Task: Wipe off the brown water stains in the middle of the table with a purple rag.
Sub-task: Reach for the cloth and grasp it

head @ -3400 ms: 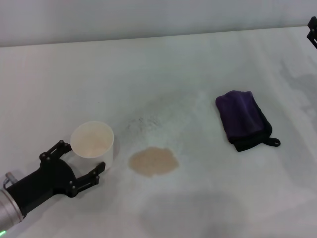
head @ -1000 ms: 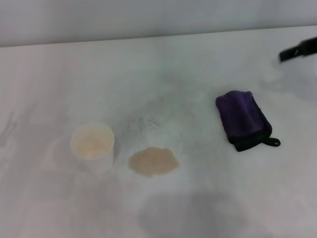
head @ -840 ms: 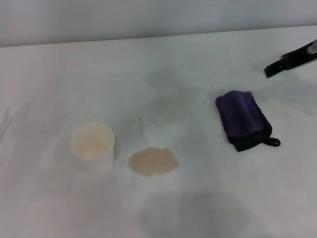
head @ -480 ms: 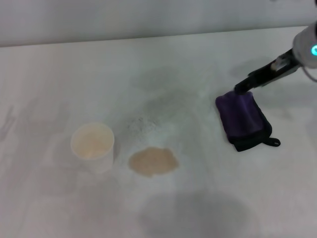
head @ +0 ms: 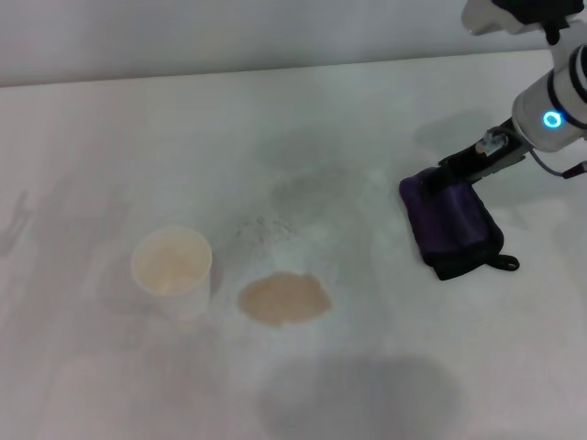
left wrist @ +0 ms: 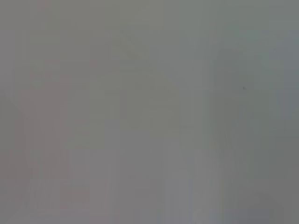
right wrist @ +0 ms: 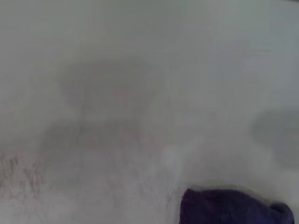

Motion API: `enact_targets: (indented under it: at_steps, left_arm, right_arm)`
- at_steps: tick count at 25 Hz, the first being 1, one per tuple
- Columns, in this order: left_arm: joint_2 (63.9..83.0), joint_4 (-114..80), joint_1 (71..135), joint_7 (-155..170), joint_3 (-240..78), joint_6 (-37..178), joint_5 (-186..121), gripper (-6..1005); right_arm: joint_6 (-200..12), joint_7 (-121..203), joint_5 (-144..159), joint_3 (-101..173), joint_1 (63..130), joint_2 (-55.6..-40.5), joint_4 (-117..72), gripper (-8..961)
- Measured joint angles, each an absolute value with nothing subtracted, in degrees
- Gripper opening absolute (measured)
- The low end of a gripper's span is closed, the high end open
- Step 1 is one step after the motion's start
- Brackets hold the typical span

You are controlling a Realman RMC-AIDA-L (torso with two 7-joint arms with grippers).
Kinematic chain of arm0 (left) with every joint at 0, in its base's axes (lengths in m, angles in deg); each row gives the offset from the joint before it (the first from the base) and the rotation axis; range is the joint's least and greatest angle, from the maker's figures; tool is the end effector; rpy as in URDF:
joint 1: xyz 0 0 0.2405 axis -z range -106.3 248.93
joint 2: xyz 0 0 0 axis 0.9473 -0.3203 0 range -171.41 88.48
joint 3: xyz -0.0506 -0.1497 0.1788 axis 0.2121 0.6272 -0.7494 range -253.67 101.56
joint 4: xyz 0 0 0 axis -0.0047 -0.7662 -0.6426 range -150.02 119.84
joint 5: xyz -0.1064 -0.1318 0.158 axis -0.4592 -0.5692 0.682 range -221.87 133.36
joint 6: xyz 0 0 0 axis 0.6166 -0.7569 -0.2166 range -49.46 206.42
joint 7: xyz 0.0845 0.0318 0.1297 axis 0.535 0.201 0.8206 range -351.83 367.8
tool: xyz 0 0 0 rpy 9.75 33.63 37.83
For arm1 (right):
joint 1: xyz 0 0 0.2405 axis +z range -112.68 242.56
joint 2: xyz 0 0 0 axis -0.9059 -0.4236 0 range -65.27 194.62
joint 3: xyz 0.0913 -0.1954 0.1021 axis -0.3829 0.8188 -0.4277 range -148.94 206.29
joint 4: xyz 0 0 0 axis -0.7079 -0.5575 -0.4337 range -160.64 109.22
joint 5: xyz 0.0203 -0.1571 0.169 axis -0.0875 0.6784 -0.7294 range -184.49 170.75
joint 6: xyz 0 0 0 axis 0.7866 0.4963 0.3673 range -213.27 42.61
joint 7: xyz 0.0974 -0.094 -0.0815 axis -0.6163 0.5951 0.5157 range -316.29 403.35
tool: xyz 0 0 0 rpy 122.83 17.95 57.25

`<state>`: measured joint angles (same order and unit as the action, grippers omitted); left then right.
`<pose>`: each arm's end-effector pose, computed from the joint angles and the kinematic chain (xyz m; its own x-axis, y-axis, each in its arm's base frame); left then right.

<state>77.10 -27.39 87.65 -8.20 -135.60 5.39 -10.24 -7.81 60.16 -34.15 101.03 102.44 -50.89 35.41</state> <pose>-0.3599 0.3132 0.0262 0.7878 -0.1062 0.6067 0.5828 -0.1900 -0.7901 0.2331 0.4058 0.0150 0.4184 -0.9067 -0.0526 -0.7586 -0.3170 -0.5692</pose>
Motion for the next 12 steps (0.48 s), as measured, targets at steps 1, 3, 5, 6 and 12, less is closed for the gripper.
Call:
enact_targets:
  at_steps: [1, 3, 5, 6, 12]
  left_arm:
    - [77.10, -27.4, 87.7, -7.6, -135.6, 5.4, -10.2, 861]
    - [77.10, -27.4, 87.7, -6.8, -135.5, 5.4, -10.2, 861]
    - [77.09, -27.4, 87.8, -6.5, -135.6, 5.4, -10.2, 861]
    - [77.09, -27.4, 87.8, -6.5, -135.6, 5.5, -10.2, 861]
    - [77.15, -27.4, 87.8, -6.3, -135.8, 6.5, -10.2, 861]
  right_arm:
    - [-8.3, 60.1, -34.1, 101.3, 102.6, -50.90, 34.6, 782]
    - [-9.4, 60.0, -34.1, 101.9, 103.1, -50.89, 33.0, 782]
    - [-10.1, 59.9, -34.0, 102.2, 103.8, -50.89, 31.2, 781]
    - [-10.4, 59.9, -33.9, 102.2, 104.1, -50.90, 30.5, 781]
    - [-11.7, 59.8, -33.3, 103.0, 105.2, -50.77, 27.7, 782]
